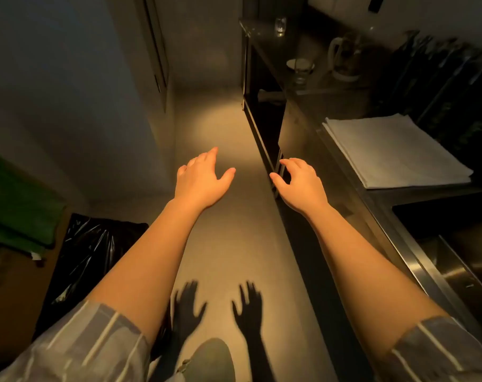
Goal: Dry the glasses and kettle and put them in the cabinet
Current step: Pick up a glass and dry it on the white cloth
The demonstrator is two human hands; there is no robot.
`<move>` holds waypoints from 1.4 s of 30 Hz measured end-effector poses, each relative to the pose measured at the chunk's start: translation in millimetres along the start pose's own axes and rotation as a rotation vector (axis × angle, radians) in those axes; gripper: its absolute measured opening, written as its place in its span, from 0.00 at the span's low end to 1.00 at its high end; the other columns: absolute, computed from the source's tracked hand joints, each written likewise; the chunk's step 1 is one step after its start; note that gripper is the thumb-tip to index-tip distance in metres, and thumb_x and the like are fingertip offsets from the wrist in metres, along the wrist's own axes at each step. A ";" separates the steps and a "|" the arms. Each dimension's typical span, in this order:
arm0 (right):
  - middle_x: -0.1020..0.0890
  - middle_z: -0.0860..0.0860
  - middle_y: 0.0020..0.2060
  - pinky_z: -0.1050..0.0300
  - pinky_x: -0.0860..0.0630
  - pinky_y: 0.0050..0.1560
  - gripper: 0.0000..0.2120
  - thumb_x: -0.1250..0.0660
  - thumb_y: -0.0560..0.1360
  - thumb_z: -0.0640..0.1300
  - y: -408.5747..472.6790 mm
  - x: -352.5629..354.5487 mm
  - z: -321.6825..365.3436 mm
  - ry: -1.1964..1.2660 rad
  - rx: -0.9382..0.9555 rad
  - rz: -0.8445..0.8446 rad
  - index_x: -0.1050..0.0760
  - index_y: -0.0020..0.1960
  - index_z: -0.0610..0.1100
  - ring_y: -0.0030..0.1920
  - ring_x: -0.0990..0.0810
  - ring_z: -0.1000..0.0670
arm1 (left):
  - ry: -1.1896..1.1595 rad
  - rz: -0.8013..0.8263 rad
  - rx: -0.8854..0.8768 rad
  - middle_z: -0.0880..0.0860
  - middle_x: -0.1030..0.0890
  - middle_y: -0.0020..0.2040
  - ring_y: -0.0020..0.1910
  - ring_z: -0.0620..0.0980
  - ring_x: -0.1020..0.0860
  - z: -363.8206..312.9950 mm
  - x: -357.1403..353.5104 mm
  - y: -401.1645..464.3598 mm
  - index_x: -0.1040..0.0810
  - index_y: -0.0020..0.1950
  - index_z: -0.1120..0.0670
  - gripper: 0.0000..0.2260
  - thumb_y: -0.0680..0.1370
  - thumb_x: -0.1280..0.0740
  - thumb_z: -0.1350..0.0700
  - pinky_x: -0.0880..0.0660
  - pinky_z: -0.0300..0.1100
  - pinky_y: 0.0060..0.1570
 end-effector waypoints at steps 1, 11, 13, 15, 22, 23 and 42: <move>0.33 0.48 0.72 0.45 0.35 0.69 0.25 0.42 0.79 0.58 5.1 -0.5 -1.9 -0.004 0.000 -0.001 0.35 0.72 0.48 0.72 0.37 0.46 | 0.007 0.000 0.001 0.54 0.33 0.74 0.72 0.55 0.36 -0.7 -1.1 5.5 0.42 0.77 0.53 0.30 0.79 0.44 0.40 0.39 0.56 0.69; 0.33 0.47 0.71 0.43 0.34 0.68 0.25 0.42 0.79 0.58 99.5 -35.5 -23.7 -0.015 -0.042 0.048 0.35 0.72 0.47 0.71 0.36 0.45 | 0.016 0.014 0.004 0.53 0.33 0.73 0.72 0.55 0.35 17.6 -31.0 109.8 0.41 0.77 0.53 0.30 0.79 0.43 0.40 0.39 0.55 0.69; 0.32 0.47 0.71 0.43 0.33 0.68 0.25 0.42 0.79 0.57 127.9 -43.5 -25.2 -0.011 -0.062 0.055 0.35 0.72 0.47 0.71 0.35 0.45 | 0.014 0.024 -0.004 0.53 0.32 0.73 0.71 0.55 0.34 23.9 -37.1 139.0 0.41 0.77 0.53 0.29 0.79 0.43 0.41 0.38 0.55 0.69; 0.32 0.47 0.71 0.43 0.32 0.67 0.25 0.42 0.79 0.57 160.5 -47.9 -26.0 -0.007 -0.089 0.054 0.35 0.72 0.47 0.70 0.34 0.45 | 0.014 0.039 -0.011 0.53 0.31 0.72 0.70 0.55 0.34 31.5 -40.5 171.7 0.41 0.76 0.53 0.29 0.79 0.43 0.41 0.38 0.56 0.68; 0.35 0.46 0.73 0.43 0.35 0.70 0.25 0.42 0.79 0.56 274.4 -51.8 -22.3 0.012 -0.199 0.032 0.36 0.73 0.47 0.72 0.37 0.44 | 0.027 0.092 -0.069 0.55 0.31 0.72 0.70 0.57 0.33 54.1 -46.3 297.6 0.40 0.76 0.53 0.28 0.79 0.42 0.42 0.36 0.55 0.66; 0.35 0.46 0.73 0.43 0.35 0.69 0.25 0.41 0.79 0.56 288.0 -52.7 -22.1 0.017 -0.204 0.025 0.36 0.73 0.47 0.72 0.37 0.44 | 0.029 0.099 -0.081 0.55 0.31 0.72 0.71 0.57 0.34 55.5 -48.4 315.0 0.40 0.76 0.52 0.28 0.79 0.42 0.42 0.37 0.55 0.66; 0.32 0.44 0.69 0.44 0.33 0.67 0.24 0.40 0.78 0.55 551.5 -47.5 -113.5 0.048 -0.306 -0.083 0.33 0.71 0.46 0.69 0.34 0.43 | -0.044 0.152 -0.173 0.50 0.35 0.75 0.73 0.54 0.35 -4.7 -135.4 600.1 0.41 0.76 0.48 0.28 0.79 0.43 0.39 0.39 0.55 0.71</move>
Point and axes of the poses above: each hand's wrist, its own y-axis towards the middle knuckle, its own x-axis out of the back of the hand, z = x × y, the point moved 3 cm from there along y, towards the middle knuckle
